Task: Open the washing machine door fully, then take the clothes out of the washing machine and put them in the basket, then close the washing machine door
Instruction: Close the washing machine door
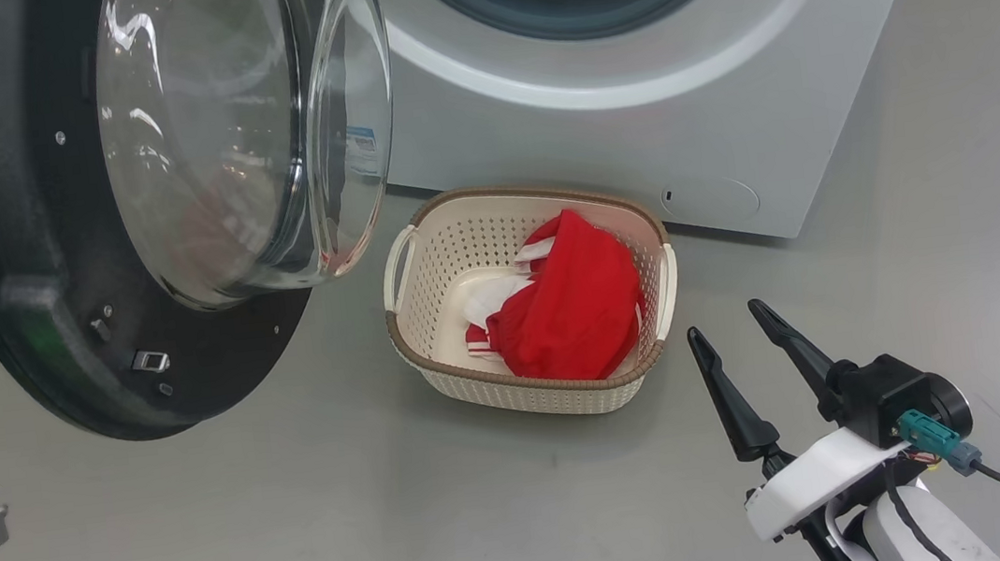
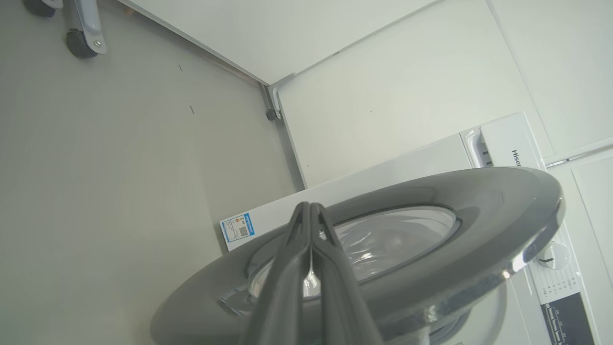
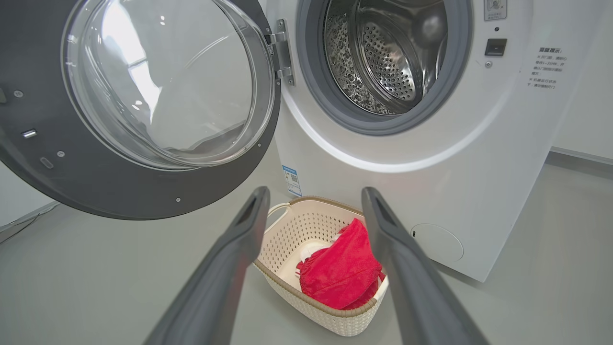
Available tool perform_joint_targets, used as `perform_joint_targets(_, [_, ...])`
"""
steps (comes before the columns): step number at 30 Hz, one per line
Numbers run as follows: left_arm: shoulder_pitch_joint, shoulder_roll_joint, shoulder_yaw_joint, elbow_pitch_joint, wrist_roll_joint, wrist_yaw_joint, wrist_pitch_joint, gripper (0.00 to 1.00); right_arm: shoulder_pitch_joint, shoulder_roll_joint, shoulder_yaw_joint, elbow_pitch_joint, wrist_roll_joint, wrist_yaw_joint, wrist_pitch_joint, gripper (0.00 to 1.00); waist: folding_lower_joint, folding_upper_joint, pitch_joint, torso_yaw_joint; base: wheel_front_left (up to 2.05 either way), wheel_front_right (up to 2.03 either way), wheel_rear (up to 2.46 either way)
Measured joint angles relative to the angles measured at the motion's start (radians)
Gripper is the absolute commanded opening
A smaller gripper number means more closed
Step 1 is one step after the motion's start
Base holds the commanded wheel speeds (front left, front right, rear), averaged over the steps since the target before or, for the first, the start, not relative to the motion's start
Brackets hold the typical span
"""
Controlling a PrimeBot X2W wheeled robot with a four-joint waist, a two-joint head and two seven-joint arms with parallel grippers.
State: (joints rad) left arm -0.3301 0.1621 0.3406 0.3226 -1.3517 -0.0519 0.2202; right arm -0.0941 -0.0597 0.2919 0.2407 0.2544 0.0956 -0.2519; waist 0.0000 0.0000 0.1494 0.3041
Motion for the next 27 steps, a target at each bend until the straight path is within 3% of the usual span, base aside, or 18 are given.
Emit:
perform_joint_targets(5, [-0.069,-0.084,0.048,0.014,-0.252,0.071,0.162,0.0,-0.001,0.0,0.0,0.003,0.0,0.0,0.0,1.0,0.0,0.0,-0.002,-0.008,0.0,0.0,0.0])
perform_joint_targets(10, [-0.079,-0.069,0.056,0.01,-0.314,0.149,0.276,0.0,-0.001,0.001,0.002,0.007,0.0,0.003,0.0,1.0,0.0,0.0,-0.009,-0.019,0.0,0.0,0.0])
perform_joint_targets(27, [-0.073,-0.019,0.047,-0.015,-0.365,0.171,0.438,0.0,-0.001,0.002,-0.001,0.007,0.002,0.003,0.0,1.0,0.0,0.0,-0.02,-0.03,0.0,0.0,0.0])
